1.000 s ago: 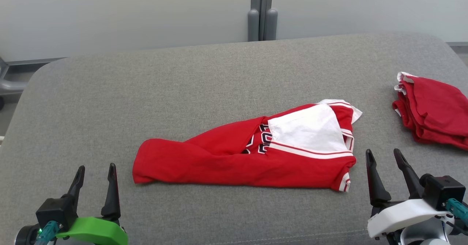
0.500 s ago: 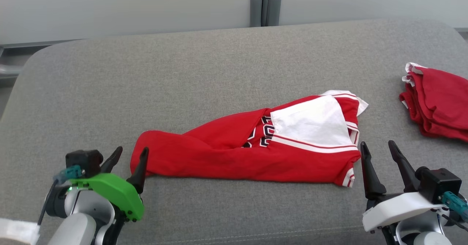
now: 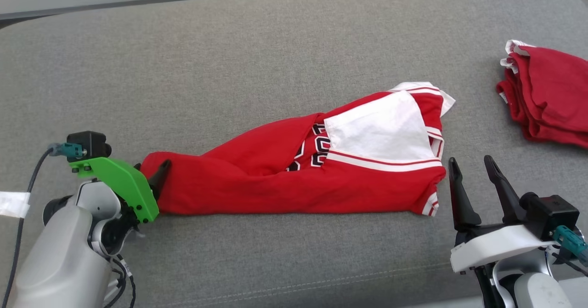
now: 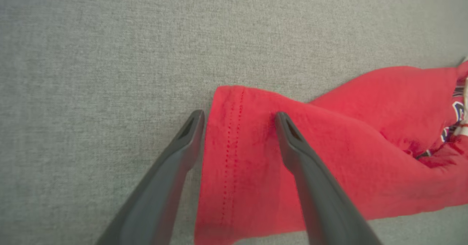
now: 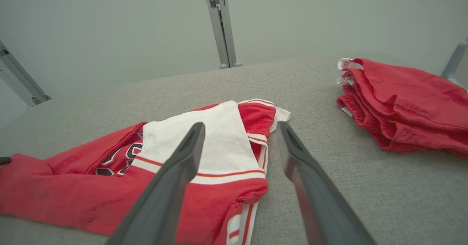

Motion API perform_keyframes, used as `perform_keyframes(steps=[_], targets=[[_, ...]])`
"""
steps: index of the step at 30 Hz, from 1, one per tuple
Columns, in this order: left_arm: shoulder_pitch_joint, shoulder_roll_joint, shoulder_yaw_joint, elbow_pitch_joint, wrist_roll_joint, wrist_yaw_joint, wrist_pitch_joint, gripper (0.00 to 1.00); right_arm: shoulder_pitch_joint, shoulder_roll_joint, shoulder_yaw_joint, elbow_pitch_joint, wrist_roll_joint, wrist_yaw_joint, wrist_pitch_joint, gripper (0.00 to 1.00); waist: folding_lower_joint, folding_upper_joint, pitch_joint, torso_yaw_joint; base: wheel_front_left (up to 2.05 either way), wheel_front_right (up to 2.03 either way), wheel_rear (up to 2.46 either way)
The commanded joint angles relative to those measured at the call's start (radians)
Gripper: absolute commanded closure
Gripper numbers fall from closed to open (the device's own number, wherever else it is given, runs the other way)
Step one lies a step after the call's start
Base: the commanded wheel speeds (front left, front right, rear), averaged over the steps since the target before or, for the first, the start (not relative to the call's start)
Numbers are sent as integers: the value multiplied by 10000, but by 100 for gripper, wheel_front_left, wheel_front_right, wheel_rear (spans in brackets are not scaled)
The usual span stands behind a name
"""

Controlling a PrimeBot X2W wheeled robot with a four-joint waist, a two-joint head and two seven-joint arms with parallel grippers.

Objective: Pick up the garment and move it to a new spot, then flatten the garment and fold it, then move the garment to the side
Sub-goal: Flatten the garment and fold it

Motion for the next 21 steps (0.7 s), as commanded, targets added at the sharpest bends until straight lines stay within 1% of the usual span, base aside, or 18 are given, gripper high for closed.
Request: perform_keyframes(steps=[1, 6, 7, 8, 9, 10, 13, 16, 20, 21], targets=[[-432, 26, 36, 399, -112, -110, 131, 0, -174, -9, -13, 80, 50, -4, -126, 0, 0, 0, 379, -295, 0, 0, 0], [-953, -74, -73, 1108, -412, -266, 616, 0, -290, -5, -43, 178, 61, -4, -205, 0, 0, 0, 524, -309, 0, 0, 0], [-1106, -94, -64, 1235, -498, -316, 701, 4, -313, -6, -43, 202, 51, -4, -227, 0, 0, 0, 544, -305, 0, 0, 0], [-1215, -113, -120, 1338, -556, -343, 847, 53, -332, -5, -51, 223, 41, -4, -252, 0, 0, 0, 556, -299, 0, 0, 0], [-1285, -138, -184, 1365, -612, -381, 933, 79, -351, -4, -63, 239, 39, -4, -264, 0, 0, 0, 567, -289, 0, 0, 0], [-1426, -89, -230, 1336, -552, -416, 860, 100, -364, -5, -78, 248, 33, -4, -282, 0, 0, 0, 577, -273, 0, 0, 0], [-1799, 100, -433, 1221, -261, -450, 446, 100, -427, -4, -110, 279, 33, -4, -279, 0, 0, 0, 596, -227, 0, 0, 0], [-2148, 128, -605, 1231, -34, -484, 35, 100, -509, -4, -74, 306, 65, -4, -276, 0, 0, 0, 616, -203, 0, 0, 0], [-2717, 154, -833, 1327, 81, -494, -211, 100, -611, -4, 16, 367, 118, -4, -294, 0, 0, 0, 617, -294, 0, 0, 0], [-2926, 189, -854, 1285, 159, -497, -432, 100, -657, -5, 24, 379, 123, -4, -318, 0, 0, 0, 621, -322, 0, 0, 0]])
